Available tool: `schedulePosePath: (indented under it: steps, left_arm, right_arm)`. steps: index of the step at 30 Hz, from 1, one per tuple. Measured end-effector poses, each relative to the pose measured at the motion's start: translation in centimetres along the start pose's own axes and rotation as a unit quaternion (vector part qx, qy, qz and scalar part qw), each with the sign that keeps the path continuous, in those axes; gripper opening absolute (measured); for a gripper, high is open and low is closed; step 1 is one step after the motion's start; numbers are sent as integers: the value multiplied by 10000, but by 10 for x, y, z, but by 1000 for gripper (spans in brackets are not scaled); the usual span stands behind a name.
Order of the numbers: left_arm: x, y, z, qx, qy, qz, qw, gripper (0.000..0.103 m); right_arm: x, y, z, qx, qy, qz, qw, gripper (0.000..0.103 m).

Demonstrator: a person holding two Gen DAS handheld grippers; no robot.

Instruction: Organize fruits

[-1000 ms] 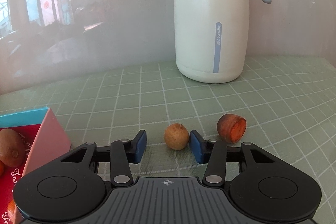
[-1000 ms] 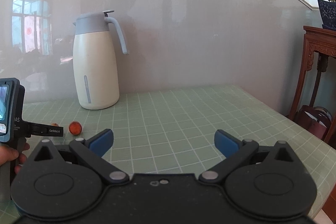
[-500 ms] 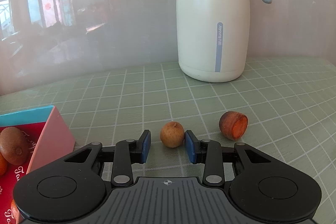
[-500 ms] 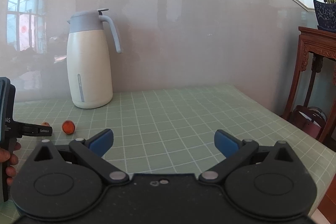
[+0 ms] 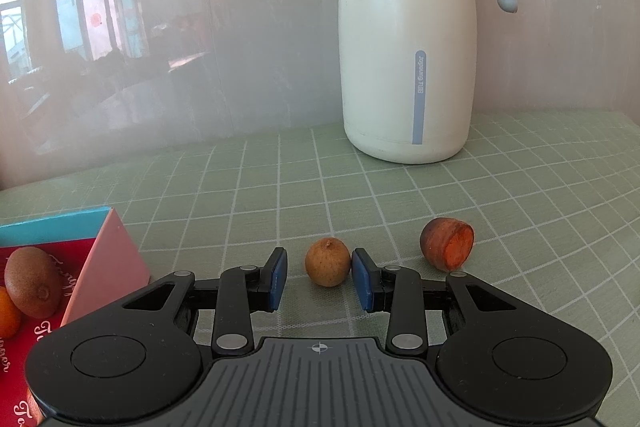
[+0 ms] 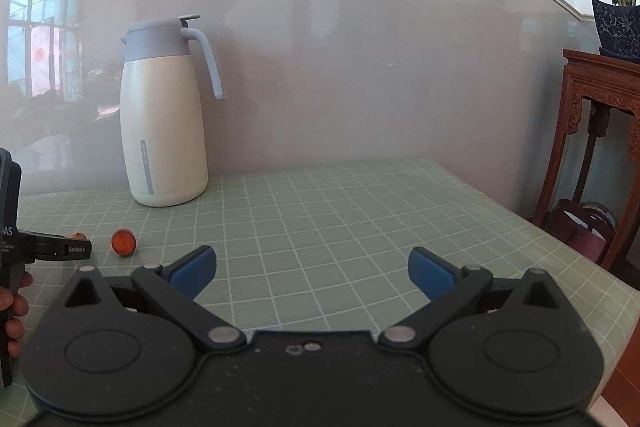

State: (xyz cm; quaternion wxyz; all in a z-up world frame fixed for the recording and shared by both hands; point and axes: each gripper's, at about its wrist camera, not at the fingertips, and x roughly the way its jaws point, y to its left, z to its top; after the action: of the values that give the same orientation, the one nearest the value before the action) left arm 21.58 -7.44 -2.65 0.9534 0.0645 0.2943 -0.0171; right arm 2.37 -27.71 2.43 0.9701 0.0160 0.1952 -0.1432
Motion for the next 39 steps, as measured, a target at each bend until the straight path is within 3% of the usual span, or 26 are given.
schedulePosePath:
  steps: [13, 22, 30, 39]
  left_arm:
    - [-60, 30, 7, -90, -488, 22, 9988, 36]
    - [-111, 91, -8, -415, -699, 495, 9955, 36]
    - [-121, 141, -41, -674, -416, 1080, 9910, 36]
    - [-113, 172, -67, -1105, -1, 1294, 9854, 37]
  right_arm:
    - [-3, 7, 0, -104, -8, 86, 9999, 103]
    - [-6, 30, -3, -292, 9, 286, 9992, 103]
    - [-5, 59, -3, -554, 18, 453, 9974, 103]
    - [0, 85, -4, -705, 41, 598, 9957, 103]
